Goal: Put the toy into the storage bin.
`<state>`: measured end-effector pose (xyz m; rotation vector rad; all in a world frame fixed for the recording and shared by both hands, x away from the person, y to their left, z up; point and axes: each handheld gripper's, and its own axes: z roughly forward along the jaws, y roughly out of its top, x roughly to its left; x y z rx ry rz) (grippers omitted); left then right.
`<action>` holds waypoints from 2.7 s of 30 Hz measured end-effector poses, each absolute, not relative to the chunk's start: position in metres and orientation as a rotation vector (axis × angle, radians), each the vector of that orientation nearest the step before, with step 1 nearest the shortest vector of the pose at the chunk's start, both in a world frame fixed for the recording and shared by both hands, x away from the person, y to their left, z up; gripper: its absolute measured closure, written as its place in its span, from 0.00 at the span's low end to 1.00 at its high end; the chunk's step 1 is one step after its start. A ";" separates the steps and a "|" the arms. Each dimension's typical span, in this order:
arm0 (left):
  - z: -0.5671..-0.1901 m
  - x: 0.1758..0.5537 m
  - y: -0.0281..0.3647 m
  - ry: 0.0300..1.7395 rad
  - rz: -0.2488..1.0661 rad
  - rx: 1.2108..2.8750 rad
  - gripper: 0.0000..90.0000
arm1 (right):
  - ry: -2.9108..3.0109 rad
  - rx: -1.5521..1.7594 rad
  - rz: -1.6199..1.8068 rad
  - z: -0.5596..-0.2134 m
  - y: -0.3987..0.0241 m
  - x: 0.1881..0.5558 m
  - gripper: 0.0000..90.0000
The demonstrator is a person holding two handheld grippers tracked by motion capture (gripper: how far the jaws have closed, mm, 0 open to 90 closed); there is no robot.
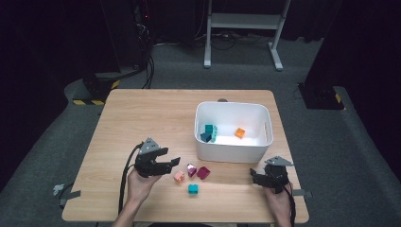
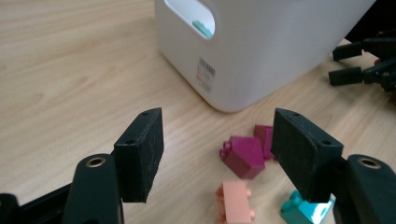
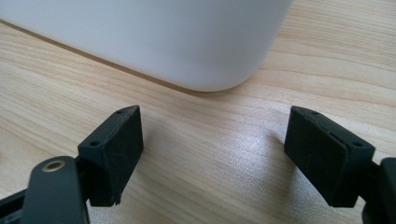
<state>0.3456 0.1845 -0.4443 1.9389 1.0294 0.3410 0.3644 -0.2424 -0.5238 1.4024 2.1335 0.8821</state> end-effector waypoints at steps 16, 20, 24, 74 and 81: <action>-0.486 0.328 0.177 1.060 0.317 1.992 0.41 | 2.134 1.402 0.882 -0.524 -0.242 0.364 0.21; -0.493 0.327 0.173 1.062 0.316 2.012 0.42 | 2.134 1.402 0.882 -0.524 -0.242 0.364 0.21; -0.499 0.326 0.170 1.069 0.312 2.025 0.44 | 2.133 1.402 0.882 -0.524 -0.242 0.364 0.21; -0.495 0.329 0.165 1.005 0.273 2.066 0.73 | 2.133 1.402 0.882 -0.524 -0.242 0.364 0.21; -0.482 0.333 0.169 0.993 0.262 2.044 0.73 | 2.133 1.402 0.882 -0.524 -0.242 0.364 0.21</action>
